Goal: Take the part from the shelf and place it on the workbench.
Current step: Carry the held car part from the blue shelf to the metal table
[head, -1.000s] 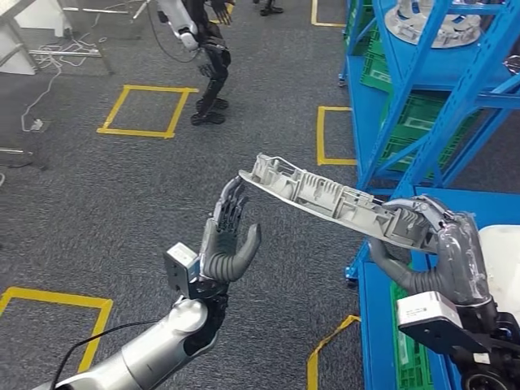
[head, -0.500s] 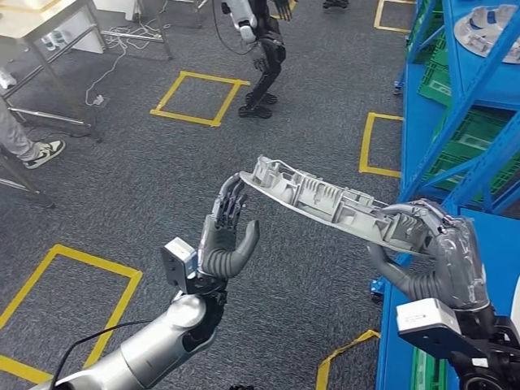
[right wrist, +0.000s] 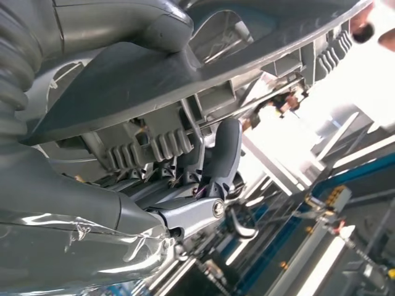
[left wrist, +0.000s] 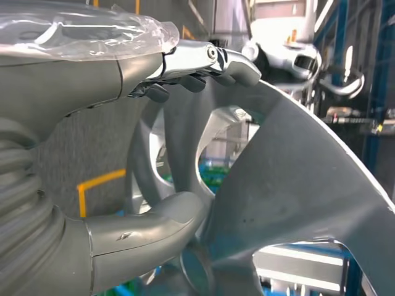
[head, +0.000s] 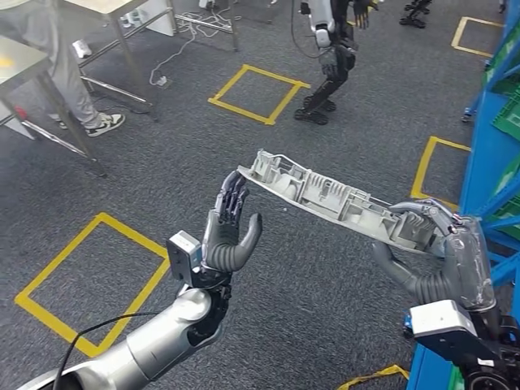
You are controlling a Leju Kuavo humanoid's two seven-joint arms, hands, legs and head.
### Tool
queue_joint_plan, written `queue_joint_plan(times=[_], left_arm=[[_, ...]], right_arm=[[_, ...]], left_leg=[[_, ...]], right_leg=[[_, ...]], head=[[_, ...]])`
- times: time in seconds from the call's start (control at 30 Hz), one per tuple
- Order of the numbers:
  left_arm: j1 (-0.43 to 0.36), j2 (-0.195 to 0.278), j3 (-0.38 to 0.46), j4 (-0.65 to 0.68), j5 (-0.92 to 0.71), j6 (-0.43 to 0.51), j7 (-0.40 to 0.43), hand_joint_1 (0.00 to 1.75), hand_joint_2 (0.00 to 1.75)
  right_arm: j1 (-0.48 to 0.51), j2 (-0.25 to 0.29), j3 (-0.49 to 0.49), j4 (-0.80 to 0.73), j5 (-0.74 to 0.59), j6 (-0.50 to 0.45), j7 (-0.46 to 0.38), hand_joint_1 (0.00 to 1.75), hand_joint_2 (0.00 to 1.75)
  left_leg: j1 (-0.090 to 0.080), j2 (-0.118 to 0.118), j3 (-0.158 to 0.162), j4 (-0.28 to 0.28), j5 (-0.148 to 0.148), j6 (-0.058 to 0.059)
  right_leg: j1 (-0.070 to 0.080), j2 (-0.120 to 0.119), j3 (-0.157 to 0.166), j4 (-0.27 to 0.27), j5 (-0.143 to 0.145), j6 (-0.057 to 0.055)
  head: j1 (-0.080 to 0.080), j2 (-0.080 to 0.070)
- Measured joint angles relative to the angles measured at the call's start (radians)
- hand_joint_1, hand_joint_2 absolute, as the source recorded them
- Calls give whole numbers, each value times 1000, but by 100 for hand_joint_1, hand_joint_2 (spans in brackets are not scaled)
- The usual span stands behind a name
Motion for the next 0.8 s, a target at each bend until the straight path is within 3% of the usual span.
queue_joint_plan(times=[0.07,0.13,0.17,0.23,0.3,0.37,0.4,0.43,0.47,0.53,0.57,0.63,0.67,0.73,0.8], left_arm=[[-3,0,-3,3,2,0,-4,0,175],[-5,0,-4,8,5,0,-8,0,175],[-5,1,-5,10,5,0,-11,0,175],[-10,3,-5,13,5,0,-15,0,175],[-14,4,-5,18,5,0,-17,0,175],[-13,5,-5,23,5,0,-17,0,175],[-13,5,-5,25,5,0,-17,0,175],[-13,5,-5,28,5,0,-18,0,175],[-14,6,-5,30,5,0,-18,0,175],[-19,6,-5,32,5,0,-18,0,175],[-22,6,-5,33,5,0,-19,0,175],[-24,6,-5,35,6,0,-19,0,175],[-24,6,-5,37,6,0,-19,0,175],[-27,6,-5,38,7,1,-19,0,175],[-30,5,-8,40,10,8,-20,0,175]], right_arm=[[-5,0,0,2,-2,2,-2,175,175],[-10,0,0,4,-3,5,-4,175,175],[-11,0,0,6,-3,7,-5,175,175],[-13,0,0,10,-2,7,-5,175,175],[-12,0,0,14,-2,7,-7,175,175],[-11,0,1,18,-2,7,-8,175,175],[-11,0,1,20,-2,7,-9,175,175],[-11,0,1,22,-2,7,-8,175,175],[-11,0,1,24,-2,7,-8,175,175],[-12,0,1,26,0,6,-8,175,175],[-12,0,1,26,1,6,-8,175,175],[-14,0,1,27,3,5,-9,175,175],[-15,0,1,27,3,5,-9,175,175],[-16,0,1,27,2,5,-10,175,175],[-16,0,1,30,-2,5,-12,175,175]], left_leg=[[3,-24,-10,4,2,-9],[6,-47,-18,2,8,-23],[4,-40,-21,6,5,-29],[-2,14,-50,65,-30,-38],[1,75,-119,202,-92,-44],[7,93,-172,298,-116,-50],[10,97,-169,288,-101,-52],[11,104,-144,237,-70,-53],[12,122,-103,159,-35,-52],[5,158,-36,34,5,-44],[2,167,-23,8,8,-37],[-1,146,-22,5,4,-23],[0,135,-20,4,2,-17],[5,112,-13,0,2,-6],[7,89,-10,-1,1,2]], right_leg=[[-1,32,33,-70,14,-4],[-2,17,45,-80,12,-9],[-3,4,50,-86,15,-14],[-7,-23,58,-97,20,-23],[-3,-51,60,-99,20,-28],[-1,-79,60,-98,17,-28],[-1,-93,61,-98,15,-27],[-2,-105,63,-98,12,-25],[-2,-118,67,-97,8,-21],[4,-139,72,-95,0,-11],[8,-148,74,-95,-3,-5],[10,-167,81,-96,-10,4],[7,-164,82,-92,-16,10],[2,-121,61,-38,-54,17],[2,-69,-5,98,-117,18]], head=[[0,0],[-1,0],[-1,0],[-9,0],[-16,0],[-18,0],[-18,0],[-19,0],[-21,0],[-22,0],[-21,0],[-16,0],[-15,0],[-11,0],[-4,0]])
